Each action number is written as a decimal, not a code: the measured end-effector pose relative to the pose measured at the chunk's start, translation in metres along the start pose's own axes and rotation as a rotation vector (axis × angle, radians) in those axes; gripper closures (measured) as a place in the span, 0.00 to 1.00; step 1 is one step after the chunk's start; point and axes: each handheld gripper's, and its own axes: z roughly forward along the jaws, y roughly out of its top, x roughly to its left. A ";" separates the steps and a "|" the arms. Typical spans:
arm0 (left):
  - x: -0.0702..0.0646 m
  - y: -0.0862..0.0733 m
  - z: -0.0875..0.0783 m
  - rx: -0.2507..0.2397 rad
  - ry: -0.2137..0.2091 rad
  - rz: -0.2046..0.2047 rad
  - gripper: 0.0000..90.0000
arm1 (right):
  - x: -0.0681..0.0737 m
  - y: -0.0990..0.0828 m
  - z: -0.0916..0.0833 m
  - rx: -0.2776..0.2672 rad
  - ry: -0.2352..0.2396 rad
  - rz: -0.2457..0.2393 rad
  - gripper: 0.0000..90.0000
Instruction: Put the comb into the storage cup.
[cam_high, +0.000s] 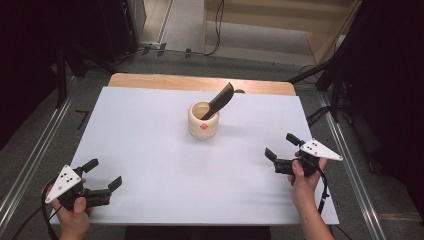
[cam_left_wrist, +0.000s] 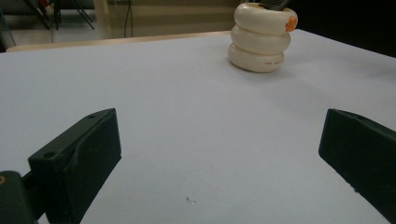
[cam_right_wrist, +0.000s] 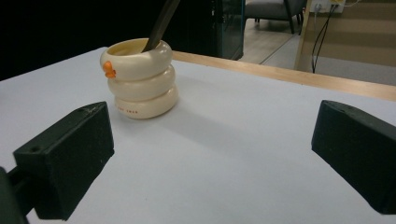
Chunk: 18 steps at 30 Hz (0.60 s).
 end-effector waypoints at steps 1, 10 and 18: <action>0.000 0.000 0.000 0.000 0.000 0.000 0.00 | 0.000 -0.001 -0.001 0.000 0.001 0.003 0.00; 0.000 0.000 0.000 -0.001 0.001 -0.001 0.00 | -0.002 -0.015 -0.011 0.016 -0.002 0.004 0.00; 0.000 0.000 0.000 0.000 -0.002 0.001 0.00 | -0.007 -0.028 -0.025 0.022 -0.016 0.017 0.00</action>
